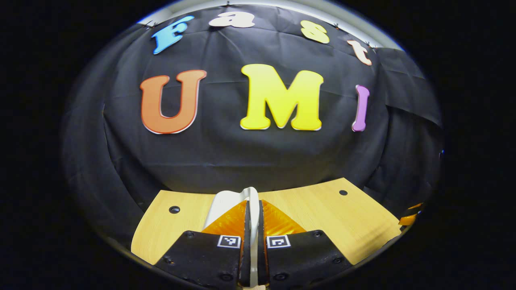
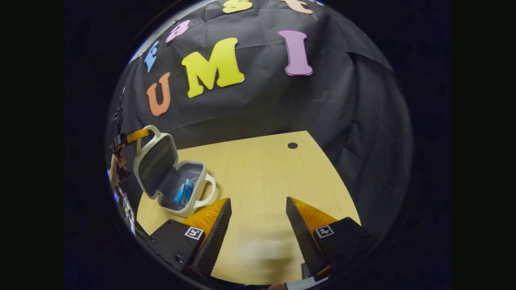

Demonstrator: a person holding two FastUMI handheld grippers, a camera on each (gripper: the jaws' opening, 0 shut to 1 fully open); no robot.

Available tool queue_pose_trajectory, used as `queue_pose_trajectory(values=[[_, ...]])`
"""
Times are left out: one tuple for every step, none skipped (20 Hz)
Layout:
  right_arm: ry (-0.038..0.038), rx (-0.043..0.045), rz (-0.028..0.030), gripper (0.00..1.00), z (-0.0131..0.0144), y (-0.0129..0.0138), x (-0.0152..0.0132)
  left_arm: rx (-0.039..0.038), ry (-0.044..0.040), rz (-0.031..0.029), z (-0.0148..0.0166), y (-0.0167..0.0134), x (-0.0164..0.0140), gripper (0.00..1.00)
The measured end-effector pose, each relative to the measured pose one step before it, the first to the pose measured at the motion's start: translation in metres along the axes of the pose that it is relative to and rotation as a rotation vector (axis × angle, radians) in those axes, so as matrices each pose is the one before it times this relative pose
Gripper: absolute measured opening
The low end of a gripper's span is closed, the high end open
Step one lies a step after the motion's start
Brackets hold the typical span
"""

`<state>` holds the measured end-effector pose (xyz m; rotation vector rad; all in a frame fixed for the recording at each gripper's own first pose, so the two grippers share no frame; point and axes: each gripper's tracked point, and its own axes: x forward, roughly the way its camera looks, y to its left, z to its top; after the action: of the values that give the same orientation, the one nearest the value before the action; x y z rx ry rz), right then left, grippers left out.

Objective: First open the suitcase, pack the skin care products into it, and then close the suitcase.

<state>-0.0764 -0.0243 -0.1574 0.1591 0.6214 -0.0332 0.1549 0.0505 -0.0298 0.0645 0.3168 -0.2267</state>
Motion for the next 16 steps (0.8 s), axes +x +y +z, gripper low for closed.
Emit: queue_pose_trajectory(values=[[0.00178, 0.00518, -0.00792, 0.82, -0.00042, -0.00636, -0.00081, 0.01179, 0.00872, -0.00999, -0.00349, -0.0101, 0.00476, 0.1], [0.00194, 0.00732, -0.00853, 0.82, -0.00039, -0.00524, -0.00009, 0.00959, 0.00784, -0.0034, -0.00647, -0.00902, 0.00183, 0.1], [0.00161, 0.00672, -0.00914, 0.81, -0.00016, -0.00582, -0.00033, 0.00712, 0.00741, -0.00105, -0.00575, -0.00919, 0.0021, 0.1], [0.00035, 0.00181, -0.00763, 0.81, -0.00009, -0.00505, -0.0012, 0.00707, 0.00874, -0.0064, -0.00461, -0.01088, 0.00427, 0.1], [-0.00056, -0.00241, -0.00876, 0.81, 0.00026, -0.00545, -0.0009, 0.0071, 0.01064, -0.00761, -0.0061, -0.01063, 0.00457, 0.1], [0.00136, -0.00381, -0.00787, 0.81, 0.00012, -0.00423, 0.00031, 0.00777, 0.01213, -0.0066, -0.00388, -0.01089, 0.00484, 0.1], [0.00162, -0.00198, -0.00641, 0.81, -0.00054, -0.0047, -0.00106, 0.01365, 0.01187, -0.00317, -0.00464, -0.00978, 0.00578, 0.1], [0.00076, 0.00106, -0.00679, 0.81, -0.00002, -0.004, -0.00016, 0.01332, 0.00247, 0.00149, -0.0038, -0.00825, 0.00421, 0.1], [0.00074, 0.00295, -0.005, 0.81, 0.00042, -0.00406, -0.00008, 0.01298, 0.00378, 0.00367, -0.00643, -0.00637, 0.00437, 0.1], [0.0011, 0.0008, -0.0095, 0.81, -0.00034, -0.00445, -0.00002, 0.00739, 0.00973, -0.00044, -0.00481, -0.00895, 0.00601, 0.1], [0.0048, 0.00311, -0.00682, 0.81, -0.00129, -0.00488, -0.00042, 0.00346, 0.00893, -0.00318, -0.0044, -0.0078, 0.00468, 0.1], [0.00636, 0.00306, -0.00509, 0.81, -0.00173, -0.00308, -0.00006, 0.00224, 0.01246, -0.002, -0.00625, -0.00809, 0.00492, 0.1], [0.00594, -0.00103, -0.00642, 0.81, -0.00148, -0.00419, 0.00027, 0.00467, 0.01323, -0.00091, -0.00628, -0.00747, 0.00509, 0.1], [0.00502, -0.00381, -0.00724, 0.81, -0.00081, -0.00467, -0.00184, 0.00513, 0.01393, -0.00094, -0.00553, -0.00692, 0.00547, 0.1], [0.00397, -0.00259, -0.00752, 0.8, -0.00022, -0.00439, -0.00095, 0.0011, 0.01418, -0.00169, -0.00651, -0.0064, 0.0038, 0.1], [0.00335, 0.00141, -0.00654, 0.81, -0.00035, -0.00512, 0.00056, -0.00341, 0.01257, -0.00238, -0.00576, -0.0067, 0.00584, 0.1]])
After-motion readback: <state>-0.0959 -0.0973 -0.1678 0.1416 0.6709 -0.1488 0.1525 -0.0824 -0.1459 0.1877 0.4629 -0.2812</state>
